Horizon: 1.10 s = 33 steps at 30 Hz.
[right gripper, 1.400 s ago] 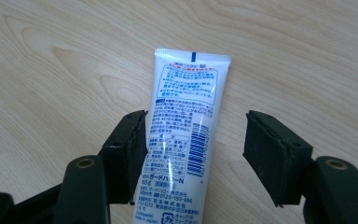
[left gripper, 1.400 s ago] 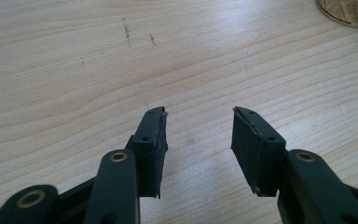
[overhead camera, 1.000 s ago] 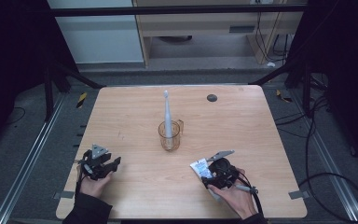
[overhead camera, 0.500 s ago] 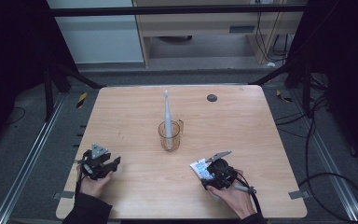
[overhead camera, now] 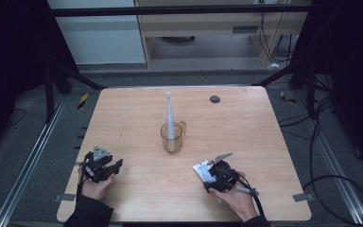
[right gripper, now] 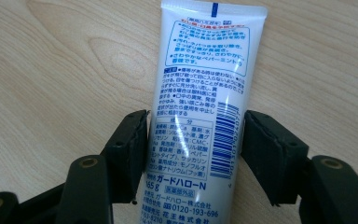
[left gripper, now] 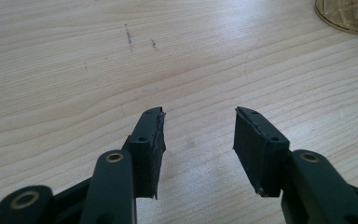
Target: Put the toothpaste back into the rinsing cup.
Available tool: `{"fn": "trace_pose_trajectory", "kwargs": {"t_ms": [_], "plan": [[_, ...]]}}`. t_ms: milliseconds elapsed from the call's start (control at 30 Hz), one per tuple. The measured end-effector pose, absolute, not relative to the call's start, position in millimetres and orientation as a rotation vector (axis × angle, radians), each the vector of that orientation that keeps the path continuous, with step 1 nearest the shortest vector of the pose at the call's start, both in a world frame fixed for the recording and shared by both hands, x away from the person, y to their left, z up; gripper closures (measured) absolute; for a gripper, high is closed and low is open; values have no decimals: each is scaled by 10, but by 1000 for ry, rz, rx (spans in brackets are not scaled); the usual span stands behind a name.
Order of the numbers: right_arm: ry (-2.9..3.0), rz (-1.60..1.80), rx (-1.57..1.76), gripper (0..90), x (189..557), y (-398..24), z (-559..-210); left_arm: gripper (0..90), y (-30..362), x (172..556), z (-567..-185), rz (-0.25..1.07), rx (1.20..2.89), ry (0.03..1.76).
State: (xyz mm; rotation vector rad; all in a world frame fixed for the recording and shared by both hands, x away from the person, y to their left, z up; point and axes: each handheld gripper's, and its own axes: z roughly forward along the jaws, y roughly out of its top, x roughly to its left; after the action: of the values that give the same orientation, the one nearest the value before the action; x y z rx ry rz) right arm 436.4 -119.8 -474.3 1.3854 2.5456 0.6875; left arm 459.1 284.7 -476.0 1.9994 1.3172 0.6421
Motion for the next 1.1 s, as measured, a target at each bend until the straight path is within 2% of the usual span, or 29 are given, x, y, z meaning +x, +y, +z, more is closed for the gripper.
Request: {"fn": "trace_pose_trajectory", "kwargs": {"t_ms": [1100], "plan": [[2509,691,1349,377,4506,-1091,-4792,520,2829,4598,-4769,640,2012,1312]]}}
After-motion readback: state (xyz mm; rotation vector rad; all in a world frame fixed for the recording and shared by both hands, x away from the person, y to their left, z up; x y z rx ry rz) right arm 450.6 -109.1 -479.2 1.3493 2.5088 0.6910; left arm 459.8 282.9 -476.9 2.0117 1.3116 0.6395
